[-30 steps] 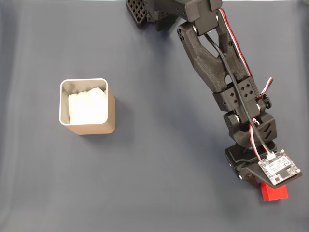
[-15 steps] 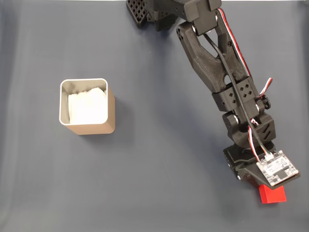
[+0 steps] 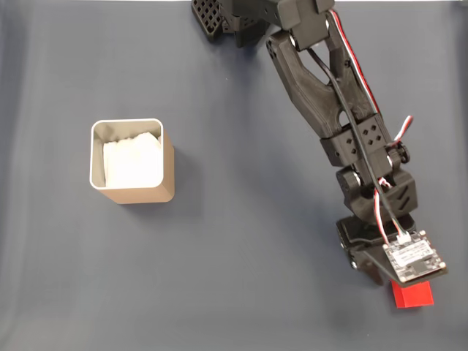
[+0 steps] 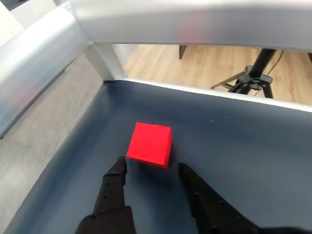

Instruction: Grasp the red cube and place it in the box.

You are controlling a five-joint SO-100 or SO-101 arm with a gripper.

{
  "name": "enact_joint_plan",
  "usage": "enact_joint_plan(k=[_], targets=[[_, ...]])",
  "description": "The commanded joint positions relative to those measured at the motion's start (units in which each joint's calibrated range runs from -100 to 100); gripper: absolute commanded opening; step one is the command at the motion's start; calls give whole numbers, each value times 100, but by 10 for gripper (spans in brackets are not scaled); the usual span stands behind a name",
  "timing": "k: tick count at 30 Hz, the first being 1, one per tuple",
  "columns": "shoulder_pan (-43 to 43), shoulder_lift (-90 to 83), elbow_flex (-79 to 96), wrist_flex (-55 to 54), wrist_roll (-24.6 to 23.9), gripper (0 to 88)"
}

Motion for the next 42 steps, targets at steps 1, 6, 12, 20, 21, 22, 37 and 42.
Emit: enact_joint_plan(k=[1,6,12,20,21,22,37,42], targets=[[29,-682,235,29,-166,276],[65,-821,354,-126,-611,276],[15,-795,381,-323,-518,279],[-35,-345,563,-906,-400,309],[-35,-276,563,-996,-386,308],[-35,-215,563,-1111,-396,308],[1,399,326,-2154,-186,301],[-21,495,345,-2285,-98,304]])
